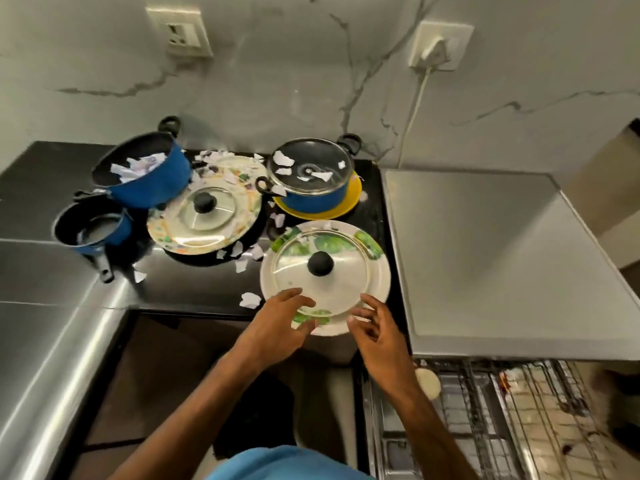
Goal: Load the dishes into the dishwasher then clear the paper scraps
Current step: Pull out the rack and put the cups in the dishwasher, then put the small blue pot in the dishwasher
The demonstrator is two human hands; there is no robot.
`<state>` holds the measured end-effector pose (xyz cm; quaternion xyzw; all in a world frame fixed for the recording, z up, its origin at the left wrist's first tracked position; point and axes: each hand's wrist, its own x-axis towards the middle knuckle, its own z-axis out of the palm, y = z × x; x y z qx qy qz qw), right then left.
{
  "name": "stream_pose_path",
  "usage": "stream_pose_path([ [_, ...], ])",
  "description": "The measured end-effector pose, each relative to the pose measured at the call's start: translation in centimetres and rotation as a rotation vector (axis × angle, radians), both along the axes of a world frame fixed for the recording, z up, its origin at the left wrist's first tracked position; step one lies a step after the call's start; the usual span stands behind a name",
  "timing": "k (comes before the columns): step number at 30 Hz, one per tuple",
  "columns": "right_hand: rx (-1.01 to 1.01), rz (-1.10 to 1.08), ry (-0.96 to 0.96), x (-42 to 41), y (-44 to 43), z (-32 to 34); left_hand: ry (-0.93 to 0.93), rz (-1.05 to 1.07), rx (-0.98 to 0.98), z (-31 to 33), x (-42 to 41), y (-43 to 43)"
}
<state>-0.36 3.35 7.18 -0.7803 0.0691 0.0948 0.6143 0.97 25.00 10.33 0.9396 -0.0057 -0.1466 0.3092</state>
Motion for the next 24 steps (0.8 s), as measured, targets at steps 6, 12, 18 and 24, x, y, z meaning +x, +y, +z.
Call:
stream_pose_path([
  [6, -0.018, 0.044, -0.014, 2.6, 5.8, 0.3, 0.008, 0.108, -0.035, 0.4, 0.1, 8.1],
  [12, -0.044, 0.088, -0.013, 3.9, 10.3, 0.6, 0.04, 0.141, -0.036, 0.2, 0.6, 13.0],
  [18, -0.071, 0.087, 0.006, 4.3, 12.2, 1.1, 0.047, 0.141, -0.073, -0.6, 2.1, 13.9],
  [24, -0.069, 0.09, 0.018, 5.2, 12.7, 1.6, -0.134, 0.377, 0.009, -0.3, 4.1, 16.7],
])
